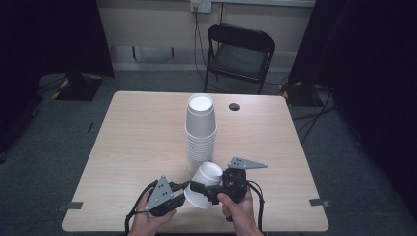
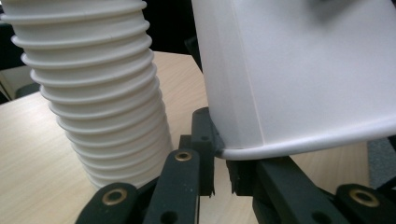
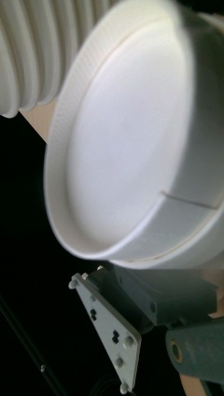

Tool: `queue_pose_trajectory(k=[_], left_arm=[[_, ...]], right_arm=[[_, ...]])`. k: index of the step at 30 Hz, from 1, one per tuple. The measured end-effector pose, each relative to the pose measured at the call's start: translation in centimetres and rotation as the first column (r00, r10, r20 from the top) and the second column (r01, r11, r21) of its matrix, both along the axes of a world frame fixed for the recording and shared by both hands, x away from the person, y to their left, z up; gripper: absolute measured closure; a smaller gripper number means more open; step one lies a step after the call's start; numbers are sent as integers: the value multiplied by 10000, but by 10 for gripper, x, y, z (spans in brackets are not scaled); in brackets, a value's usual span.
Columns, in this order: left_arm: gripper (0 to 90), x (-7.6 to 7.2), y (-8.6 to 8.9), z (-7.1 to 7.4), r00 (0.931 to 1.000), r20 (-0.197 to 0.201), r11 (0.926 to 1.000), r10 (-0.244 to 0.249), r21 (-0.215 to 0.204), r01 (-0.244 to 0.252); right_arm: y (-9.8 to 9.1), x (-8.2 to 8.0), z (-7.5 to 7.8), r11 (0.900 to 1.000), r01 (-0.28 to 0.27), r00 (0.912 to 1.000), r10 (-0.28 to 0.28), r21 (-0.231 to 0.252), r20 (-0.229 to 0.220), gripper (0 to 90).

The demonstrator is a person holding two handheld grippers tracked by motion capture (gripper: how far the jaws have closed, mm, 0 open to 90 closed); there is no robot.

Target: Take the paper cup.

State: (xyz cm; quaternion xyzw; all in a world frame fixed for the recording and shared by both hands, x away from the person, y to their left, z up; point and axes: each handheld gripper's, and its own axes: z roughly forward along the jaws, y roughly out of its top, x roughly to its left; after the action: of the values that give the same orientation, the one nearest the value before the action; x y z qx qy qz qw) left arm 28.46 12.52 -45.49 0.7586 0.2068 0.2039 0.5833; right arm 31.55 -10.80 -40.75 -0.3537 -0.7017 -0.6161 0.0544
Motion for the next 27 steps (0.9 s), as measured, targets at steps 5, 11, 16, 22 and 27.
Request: queue_pose_trajectory(k=[5,11,16,22,27], left_arm=[[830,0,0,-1,9996,-220,9998,-150,137,153],[826,-1,-1,-2,9975,-611,9992,-357,158,368],[823,1,0,-3,9921,-1161,9986,-479,164,502],[824,2,2,-2,9855,-1606,9980,-557,212,598],[824,4,3,1,9782,-2001,9961,-555,567,681]], right_arm=[[-3,2,2,10000,-5,9999,5,4,109,139],[-14,7,8,9995,244,9993,-249,200,265,140],[-19,9,10,9992,341,9989,-348,226,313,140],[-21,11,11,9990,394,9986,-401,190,347,140],[-26,13,14,9988,469,9972,-478,170,573,140]])
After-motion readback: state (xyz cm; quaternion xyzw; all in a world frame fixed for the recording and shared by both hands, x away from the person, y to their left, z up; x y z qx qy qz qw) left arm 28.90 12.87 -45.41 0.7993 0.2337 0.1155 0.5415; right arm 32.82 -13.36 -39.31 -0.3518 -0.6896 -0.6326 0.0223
